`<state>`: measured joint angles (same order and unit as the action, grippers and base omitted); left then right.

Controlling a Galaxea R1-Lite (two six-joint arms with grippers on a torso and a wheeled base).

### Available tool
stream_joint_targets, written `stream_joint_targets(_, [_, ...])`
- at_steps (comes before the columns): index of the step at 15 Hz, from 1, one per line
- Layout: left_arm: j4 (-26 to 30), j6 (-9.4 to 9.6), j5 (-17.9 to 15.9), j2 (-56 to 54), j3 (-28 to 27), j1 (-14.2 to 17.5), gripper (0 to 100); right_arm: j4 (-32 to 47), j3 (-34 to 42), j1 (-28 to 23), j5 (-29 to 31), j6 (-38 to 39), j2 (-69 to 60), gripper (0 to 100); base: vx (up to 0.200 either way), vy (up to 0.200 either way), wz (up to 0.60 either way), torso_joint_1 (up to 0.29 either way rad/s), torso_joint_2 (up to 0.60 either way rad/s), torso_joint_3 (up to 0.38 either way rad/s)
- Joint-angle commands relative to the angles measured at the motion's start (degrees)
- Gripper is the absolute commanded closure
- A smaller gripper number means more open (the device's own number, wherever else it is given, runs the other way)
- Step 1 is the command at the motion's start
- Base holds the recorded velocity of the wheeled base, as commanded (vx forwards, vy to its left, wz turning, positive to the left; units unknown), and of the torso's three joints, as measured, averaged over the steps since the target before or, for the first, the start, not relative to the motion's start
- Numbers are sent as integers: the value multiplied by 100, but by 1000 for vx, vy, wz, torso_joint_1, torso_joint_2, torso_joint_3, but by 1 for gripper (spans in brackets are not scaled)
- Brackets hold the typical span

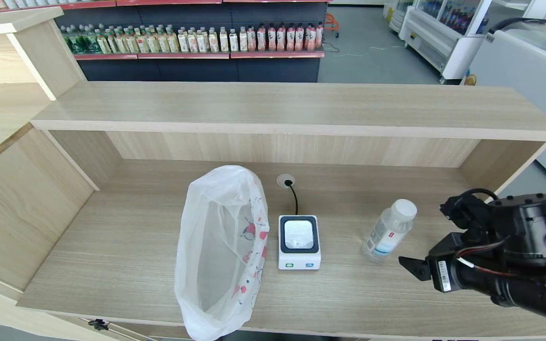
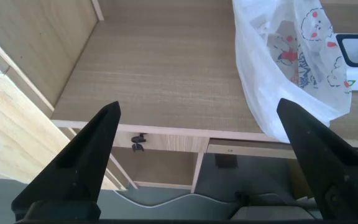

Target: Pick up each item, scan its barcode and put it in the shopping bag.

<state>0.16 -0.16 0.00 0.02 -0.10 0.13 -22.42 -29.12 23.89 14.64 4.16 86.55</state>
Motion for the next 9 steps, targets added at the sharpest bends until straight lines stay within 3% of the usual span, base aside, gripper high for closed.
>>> stream_joint_targets(1, [2,-2,0,-2,1,4,0,-439,30,177,109,-38,793,0,0,0,0,0,0,0])
stream_joint_targets(5, [2,-2,0,-2,1,4,0,-1625,82,159,118,-609,1276,0,0,0,0,0,0,0])
stream_joint_targets(9, [2,-2,0,-2,1,4,0,-2003,56,133,118,-934,1382,0,0,0,0,0,0,0])
